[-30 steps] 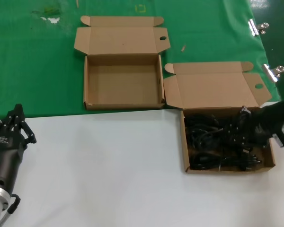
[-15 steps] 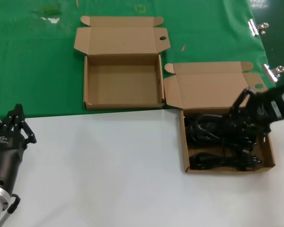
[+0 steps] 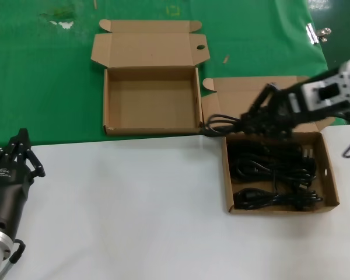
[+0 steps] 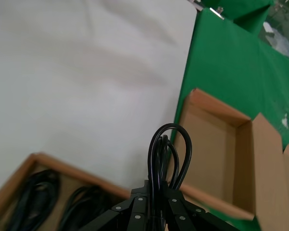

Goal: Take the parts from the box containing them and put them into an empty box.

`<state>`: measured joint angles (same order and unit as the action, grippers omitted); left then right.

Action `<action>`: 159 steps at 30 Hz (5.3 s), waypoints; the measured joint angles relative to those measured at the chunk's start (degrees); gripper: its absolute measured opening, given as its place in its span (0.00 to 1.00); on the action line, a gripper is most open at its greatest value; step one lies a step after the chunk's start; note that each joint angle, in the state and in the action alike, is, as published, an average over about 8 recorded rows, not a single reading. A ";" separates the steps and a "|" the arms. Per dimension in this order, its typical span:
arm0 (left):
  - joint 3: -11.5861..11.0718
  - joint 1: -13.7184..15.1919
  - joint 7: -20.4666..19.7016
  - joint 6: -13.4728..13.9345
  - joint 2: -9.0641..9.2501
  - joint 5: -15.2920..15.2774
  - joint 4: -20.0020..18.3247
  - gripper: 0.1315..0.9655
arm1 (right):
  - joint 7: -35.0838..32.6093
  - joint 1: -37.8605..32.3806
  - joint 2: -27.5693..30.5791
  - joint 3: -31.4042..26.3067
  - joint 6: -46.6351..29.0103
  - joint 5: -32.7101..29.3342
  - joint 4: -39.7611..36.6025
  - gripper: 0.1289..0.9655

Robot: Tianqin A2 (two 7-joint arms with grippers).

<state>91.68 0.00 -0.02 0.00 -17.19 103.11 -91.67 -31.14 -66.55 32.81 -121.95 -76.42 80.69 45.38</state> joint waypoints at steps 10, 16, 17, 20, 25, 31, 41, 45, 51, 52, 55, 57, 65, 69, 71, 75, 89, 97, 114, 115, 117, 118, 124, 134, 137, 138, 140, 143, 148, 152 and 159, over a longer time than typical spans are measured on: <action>0.00 0.00 0.00 0.00 0.00 0.00 0.00 0.01 | -10.12 -8.73 -12.81 -1.14 7.57 -1.64 -21.15 0.05; 0.00 0.00 0.00 0.00 0.00 0.00 0.00 0.01 | -17.56 -13.92 -20.52 -0.06 13.33 -1.48 -35.28 0.05; 0.00 0.00 0.00 0.00 0.00 0.00 0.00 0.01 | -18.43 -14.45 -21.53 0.16 14.21 -1.42 -36.86 0.05; 0.00 0.00 0.00 0.00 0.00 0.00 0.00 0.01 | -20.43 -15.36 -24.07 0.80 16.69 -1.27 -40.22 0.05; 0.00 0.00 0.00 0.00 0.00 0.00 0.00 0.01 | -22.74 -15.56 -27.37 1.73 20.72 -1.09 -42.92 0.05; 0.00 0.00 0.00 0.00 0.00 0.00 0.00 0.01 | -24.84 -14.61 -30.15 2.68 25.32 -0.91 -44.12 0.05; 0.00 0.00 0.00 0.00 0.00 0.00 0.00 0.01 | -27.56 -12.32 -32.45 2.43 31.56 1.14 -43.87 0.05; 0.00 0.00 0.00 0.00 0.00 0.00 0.00 0.01 | -28.48 -11.36 -32.69 -0.31 33.41 4.27 -43.01 0.05; 0.00 0.00 0.00 0.00 0.00 0.00 0.00 0.01 | -30.15 -10.13 -32.78 -7.29 35.96 12.43 -41.60 0.05; 0.00 0.00 0.00 0.00 0.00 0.00 0.00 0.01 | -30.46 -9.94 -32.79 -8.69 36.43 14.06 -41.37 0.05; 0.00 0.00 0.00 0.00 0.00 0.00 0.00 0.01 | -31.40 -9.38 -32.80 -13.23 38.09 19.16 -40.74 0.05; 0.00 0.00 0.00 0.00 0.00 0.00 0.00 0.01 | -31.94 -9.04 -32.80 -16.14 39.28 22.23 -40.43 0.05; 0.00 0.00 0.01 0.00 0.00 0.00 0.00 0.01 | -33.62 -7.96 -32.80 -25.79 43.30 31.64 -39.81 0.06; 0.00 0.00 0.02 0.00 0.00 0.00 0.00 0.01 | -34.10 -7.59 -32.80 -28.80 44.19 34.62 -39.74 0.07; 0.00 0.00 0.02 0.00 0.00 0.00 0.00 0.01 | -34.34 -7.44 -32.80 -29.89 44.43 35.83 -39.72 0.09; 0.00 0.00 0.02 0.00 0.00 0.00 0.00 0.01 | -34.95 -7.19 -32.80 -31.67 44.80 37.84 -39.72 0.14; 0.00 0.00 0.02 0.00 0.00 0.01 0.00 0.01 | -37.51 -7.31 -32.80 -30.68 45.17 40.02 -40.98 0.35; 0.00 0.00 0.01 0.00 0.00 0.01 0.00 0.01 | -39.90 -8.17 -32.79 -22.82 44.23 37.81 -42.71 0.54; 0.00 0.00 0.01 0.00 0.00 0.01 0.00 0.04 | -39.11 -6.25 -31.73 -13.06 43.26 33.60 -41.07 0.90; 0.00 0.00 0.01 0.00 0.00 0.01 0.00 0.05 | -38.37 -5.49 -31.56 -12.61 43.60 33.49 -40.17 0.91; 0.00 0.00 0.01 0.00 0.00 0.01 0.00 0.07 | -36.84 -3.92 -31.21 -11.67 44.32 33.25 -38.28 0.95; 0.00 0.00 0.01 0.00 0.00 0.01 0.00 0.07 | -36.00 -3.05 -31.02 -11.16 44.72 33.12 -37.23 0.95; 0.00 0.00 0.01 0.00 0.00 0.01 0.00 0.15 | -30.49 2.64 -29.76 -7.77 47.31 32.24 -30.41 0.99; 0.00 0.00 0.01 0.00 0.00 0.01 0.00 0.28 | -20.79 12.74 -27.54 -1.78 51.89 30.70 -18.35 1.00; 0.00 0.00 0.01 0.00 0.00 0.01 0.00 0.37 | -17.84 15.80 -26.86 0.04 53.29 30.23 -14.67 1.00; 0.00 0.00 0.01 0.00 0.00 0.01 0.00 0.40 | -16.89 16.78 -26.64 0.63 53.74 30.08 -13.50 1.00; 0.00 0.00 0.01 0.00 0.00 0.01 0.00 0.45 | -14.92 18.79 -26.19 1.84 54.67 29.77 -11.04 1.00; 0.00 0.00 0.01 0.00 0.00 0.01 0.00 0.51 | -12.04 21.77 -25.53 3.62 56.02 29.31 -7.46 1.00; 0.00 0.00 0.01 0.00 0.00 0.01 0.00 0.67 | -7.17 26.83 -24.41 6.63 58.33 28.53 -1.38 1.00; 0.00 0.00 0.01 0.00 0.00 0.01 0.00 0.75 | -3.31 30.83 -23.52 9.02 60.16 27.92 3.42 1.00; 0.00 0.00 0.02 0.00 0.00 0.02 0.00 0.90 | 3.50 37.94 -21.95 13.24 63.37 26.84 11.94 1.00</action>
<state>91.68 0.00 -0.01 0.00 -17.19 103.13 -91.67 -27.65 -28.61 10.85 -108.71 -13.05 107.53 57.32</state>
